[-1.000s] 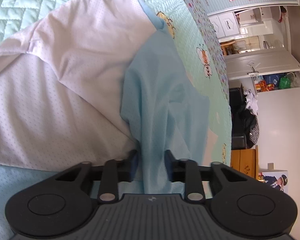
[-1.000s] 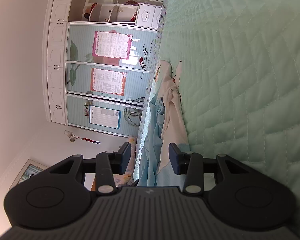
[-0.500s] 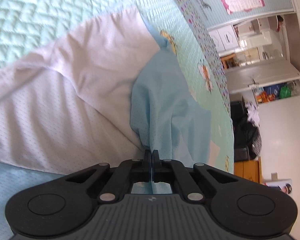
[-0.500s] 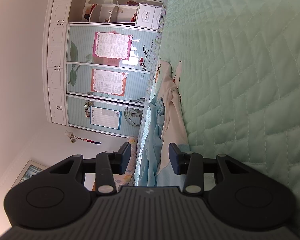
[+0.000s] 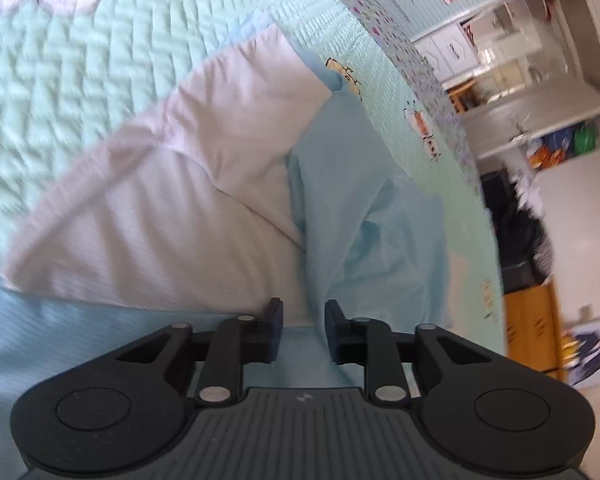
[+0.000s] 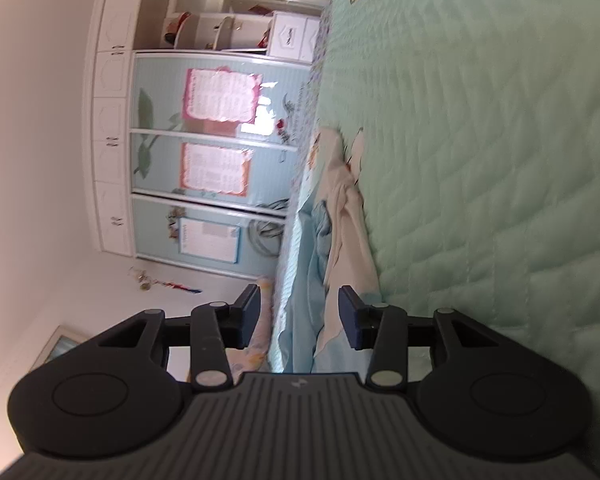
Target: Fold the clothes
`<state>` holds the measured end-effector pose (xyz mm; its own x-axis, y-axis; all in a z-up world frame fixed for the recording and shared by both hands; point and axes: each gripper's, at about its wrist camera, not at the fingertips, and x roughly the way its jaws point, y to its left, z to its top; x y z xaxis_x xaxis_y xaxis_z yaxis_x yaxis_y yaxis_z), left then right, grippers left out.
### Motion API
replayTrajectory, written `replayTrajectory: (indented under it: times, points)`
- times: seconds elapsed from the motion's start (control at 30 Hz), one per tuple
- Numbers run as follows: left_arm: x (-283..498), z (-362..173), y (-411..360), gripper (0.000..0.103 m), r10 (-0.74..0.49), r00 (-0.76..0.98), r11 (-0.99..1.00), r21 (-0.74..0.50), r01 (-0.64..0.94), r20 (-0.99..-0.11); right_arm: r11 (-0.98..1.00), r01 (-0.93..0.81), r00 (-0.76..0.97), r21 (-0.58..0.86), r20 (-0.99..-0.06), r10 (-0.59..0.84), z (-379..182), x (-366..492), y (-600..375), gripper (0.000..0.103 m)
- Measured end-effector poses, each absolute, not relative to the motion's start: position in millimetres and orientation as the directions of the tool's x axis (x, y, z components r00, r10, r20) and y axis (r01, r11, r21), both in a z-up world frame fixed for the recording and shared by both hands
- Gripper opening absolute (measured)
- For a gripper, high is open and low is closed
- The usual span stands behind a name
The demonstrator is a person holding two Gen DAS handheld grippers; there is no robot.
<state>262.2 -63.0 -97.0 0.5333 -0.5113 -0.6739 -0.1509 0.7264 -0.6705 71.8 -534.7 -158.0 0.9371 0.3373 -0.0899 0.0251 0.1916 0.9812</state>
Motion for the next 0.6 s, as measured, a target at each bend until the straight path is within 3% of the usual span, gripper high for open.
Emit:
replayTrajectory:
  times: [0.1,0.13,0.2,0.4,0.6]
  points:
    - [258,-81,-48,0.056,-0.468,0.552,0.779,-0.617,-0.112,-0.69,0.262,0.008,0.941,0.965,-0.096,0.324,-138,86,-547,0.069]
    - [258,-75,-43,0.061,-0.455,0.563,0.792,-0.603,-0.099,-0.69,0.285,-0.002,0.94,0.958,-0.096,0.327,-131,94,-552,0.07]
    - [261,-65,-31,0.081,-0.423,0.597,0.812,-0.577,-0.083,-0.682,0.322,0.03,0.922,0.946,-0.151,0.357,-123,126,-565,0.073]
    - [284,-58,2,0.086,-0.366,0.655,0.803,-0.58,-0.137,-0.661,0.445,0.15,0.844,0.883,-0.348,0.408,-117,226,-587,0.073]
    - [295,-74,16,0.086,-0.353,0.653,0.787,-0.59,-0.179,-0.67,0.476,0.132,0.824,0.869,-0.363,0.436,-120,293,-587,0.073]
